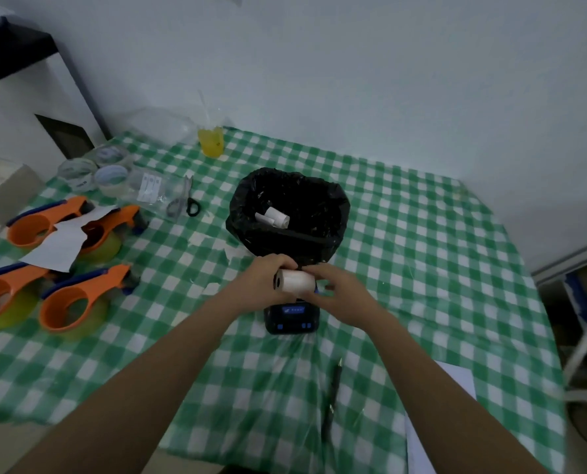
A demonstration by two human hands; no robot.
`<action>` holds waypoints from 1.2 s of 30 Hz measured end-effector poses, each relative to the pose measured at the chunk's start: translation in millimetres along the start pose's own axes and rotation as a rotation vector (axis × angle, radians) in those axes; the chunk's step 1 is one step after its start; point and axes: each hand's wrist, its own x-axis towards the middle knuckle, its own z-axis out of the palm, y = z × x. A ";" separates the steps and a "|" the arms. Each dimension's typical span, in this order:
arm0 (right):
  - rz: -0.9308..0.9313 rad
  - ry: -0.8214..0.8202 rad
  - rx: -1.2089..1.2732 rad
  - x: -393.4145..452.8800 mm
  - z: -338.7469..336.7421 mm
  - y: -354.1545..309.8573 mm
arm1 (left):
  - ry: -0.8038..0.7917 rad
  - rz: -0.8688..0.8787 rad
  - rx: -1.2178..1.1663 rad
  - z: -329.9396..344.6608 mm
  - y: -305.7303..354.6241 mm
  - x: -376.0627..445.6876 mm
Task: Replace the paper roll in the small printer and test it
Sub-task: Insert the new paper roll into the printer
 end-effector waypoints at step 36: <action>-0.096 0.255 -0.371 57.6 71.4 65.5 | 0.241 -0.225 0.014 13.1 -53.6 40.9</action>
